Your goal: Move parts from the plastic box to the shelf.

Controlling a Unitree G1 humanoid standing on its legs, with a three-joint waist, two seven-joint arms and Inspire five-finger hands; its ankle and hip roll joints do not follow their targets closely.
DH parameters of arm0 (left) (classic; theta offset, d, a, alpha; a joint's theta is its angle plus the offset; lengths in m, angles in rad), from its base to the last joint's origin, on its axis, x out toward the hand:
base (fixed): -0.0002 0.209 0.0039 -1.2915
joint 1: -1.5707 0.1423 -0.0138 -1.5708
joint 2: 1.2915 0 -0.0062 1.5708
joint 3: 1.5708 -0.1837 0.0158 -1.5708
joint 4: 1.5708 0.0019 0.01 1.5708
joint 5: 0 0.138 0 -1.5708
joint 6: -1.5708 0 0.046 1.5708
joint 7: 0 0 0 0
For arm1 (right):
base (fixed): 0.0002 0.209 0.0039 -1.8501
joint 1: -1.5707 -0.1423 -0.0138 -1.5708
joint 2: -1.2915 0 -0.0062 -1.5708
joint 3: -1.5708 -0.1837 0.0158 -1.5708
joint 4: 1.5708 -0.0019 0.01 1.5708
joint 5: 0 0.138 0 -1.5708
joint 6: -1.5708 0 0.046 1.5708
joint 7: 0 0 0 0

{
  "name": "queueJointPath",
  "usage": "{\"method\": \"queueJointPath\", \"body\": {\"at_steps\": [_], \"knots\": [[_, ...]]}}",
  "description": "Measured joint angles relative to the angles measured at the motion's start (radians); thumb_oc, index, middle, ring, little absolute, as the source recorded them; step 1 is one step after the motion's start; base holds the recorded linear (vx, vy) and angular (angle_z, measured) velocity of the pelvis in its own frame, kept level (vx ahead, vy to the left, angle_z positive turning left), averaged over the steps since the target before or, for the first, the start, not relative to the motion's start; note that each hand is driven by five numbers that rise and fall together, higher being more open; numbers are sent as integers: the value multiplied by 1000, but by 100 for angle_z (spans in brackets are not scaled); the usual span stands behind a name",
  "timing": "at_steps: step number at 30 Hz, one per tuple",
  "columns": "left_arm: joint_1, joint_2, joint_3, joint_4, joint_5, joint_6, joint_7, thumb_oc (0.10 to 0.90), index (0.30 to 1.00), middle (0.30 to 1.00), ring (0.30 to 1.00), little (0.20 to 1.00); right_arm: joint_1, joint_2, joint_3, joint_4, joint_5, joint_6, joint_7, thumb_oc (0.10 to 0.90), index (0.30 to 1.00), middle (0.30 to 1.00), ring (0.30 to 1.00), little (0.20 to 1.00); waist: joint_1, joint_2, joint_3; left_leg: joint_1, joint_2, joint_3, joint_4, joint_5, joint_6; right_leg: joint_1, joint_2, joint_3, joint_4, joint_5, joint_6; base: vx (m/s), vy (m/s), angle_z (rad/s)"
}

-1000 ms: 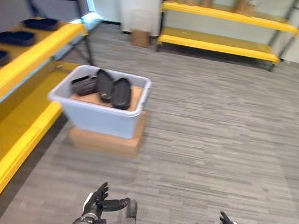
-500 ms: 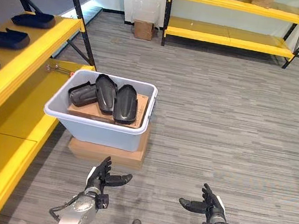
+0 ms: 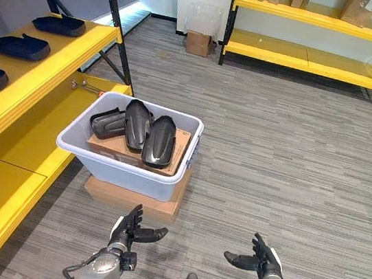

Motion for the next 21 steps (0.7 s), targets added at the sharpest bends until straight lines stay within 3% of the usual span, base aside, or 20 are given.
{"method": "queueJointPath", "body": {"at_steps": [1,2,6,7,9,10,11,13,14,15,16,17,18,19,20,21], "knots": [[0,2,2,-4,0,0,1,900,1000,1000,1000,1000,-2,0,4,-6,0,-3,2,900,1000,1000,1000,1000,-4,-8,-6,1,-8,-2,-6,2,-5,16,-31,7,10,5,7,-1,-78,-65],[0,1,8,-4,-1,1,2,900,1000,1000,1000,1000,-6,2,7,2,0,0,4,900,1000,1000,1000,1000,0,-10,-8,13,-8,4,-10,8,-14,20,-25,13,-1,20,-15,-13,-53,-7],[-2,-11,9,-3,-1,0,0,900,1000,1000,1000,1000,18,-23,6,2,0,3,2,900,1000,1000,1000,1000,2,-3,-12,-10,4,11,69,9,-48,49,-6,15,-21,24,-27,-71,-75,0],[-11,-14,10,-3,-1,-2,-1,900,1000,1000,1000,1000,20,-29,4,3,0,2,2,900,1000,1000,1000,1000,-2,-14,-7,-88,-5,6,200,2,-63,41,-8,15,-15,15,-31,-8,24,24],[-30,-20,10,-1,-1,-4,-2,900,1000,1000,1000,1000,19,-41,2,13,1,0,2,900,1000,1000,1000,1000,-1,-34,19,-244,0,-16,496,48,-156,35,-26,40,4,-8,-66,31,49,8],[-16,-17,10,2,-1,-1,-2,900,1000,1000,1000,1000,24,-40,3,18,1,3,2,900,1000,1000,1000,1000,8,-37,23,-282,19,-7,551,36,-129,40,-22,42,8,-8,-67,70,83,-35],[-1,-16,12,4,-1,0,-1,900,1000,1000,1000,1000,34,-40,3,16,1,2,-2,900,1000,1000,1000,1000,11,-44,26,-278,47,-12,498,22,-105,43,-23,44,7,-13,-71,117,165,-46],[-5,-18,12,29,-1,0,1,900,1000,1000,1000,1000,36,-38,-1,22,1,3,-7,900,1000,1000,1000,1000,0,-42,26,-282,120,-49,336,41,-105,65,-21,46,-42,-15,-65,156,232,-43],[-8,-25,12,43,-2,1,3,900,1000,1000,1000,1000,34,-39,-4,28,1,2,-7,900,1000,1000,1000,1000,-9,-35,24,-279,167,-66,231,71,-111,80,-9,45,-72,-21,-16,164,245,-85],[-14,-33,18,44,-3,-3,2,900,1000,1000,1000,1000,28,-52,-13,27,2,0,-9,900,1000,1000,1000,1000,-11,-9,31,-222,340,-108,-63,149,-184,-5,12,55,44,-11,-22,253,379,-64],[-41,-47,13,78,-5,9,1,900,1000,1000,1000,1000,45,-57,-22,41,2,6,-23,900,1000,1000,1000,1000,-39,15,28,-210,420,-125,-146,177,-194,-9,25,40,77,-35,-42,270,410,-56],[-64,-67,0,27,-16,8,-4,900,1000,1000,1000,1000,110,-95,-52,11,19,9,-33,900,1000,1000,1000,1000,-51,36,31,-217,435,-171,-106,180,-200,-29,-11,198,351,-221,78,378,667,41],[-68,-78,-24,40,-22,4,-6,900,1000,1000,1000,1000,138,-104,-68,39,23,21,-39,900,1000,1000,1000,1000,-58,42,24,-197,430,-129,-131,195,-197,-16,-27,200,389,-308,54,389,792,14],[-55,-52,-67,39,-20,8,-7,900,1000,1000,1000,1000,179,-94,-149,3,23,21,-40,900,1000,1000,1000,1000,-45,45,11,-195,319,-34,45,177,-184,27,-142,232,338,-289,122,402,933,11],[-54,-24,-77,43,-20,15,-10,900,1000,1000,1000,1000,191,-70,-156,-4,23,33,-42,900,1000,1000,1000,1000,-39,3,-10,-190,182,3,106,131,-199,107,-273,236,192,-220,130,275,742,-31],[-71,-1,-81,43,-19,13,-13,900,1000,1000,1000,1000,182,-46,-154,-23,23,32,-41,900,1000,1000,1000,1000,-37,-6,-20,-221,106,30,156,79,-133,118,-338,227,150,-85,88,155,602,-7]]}}
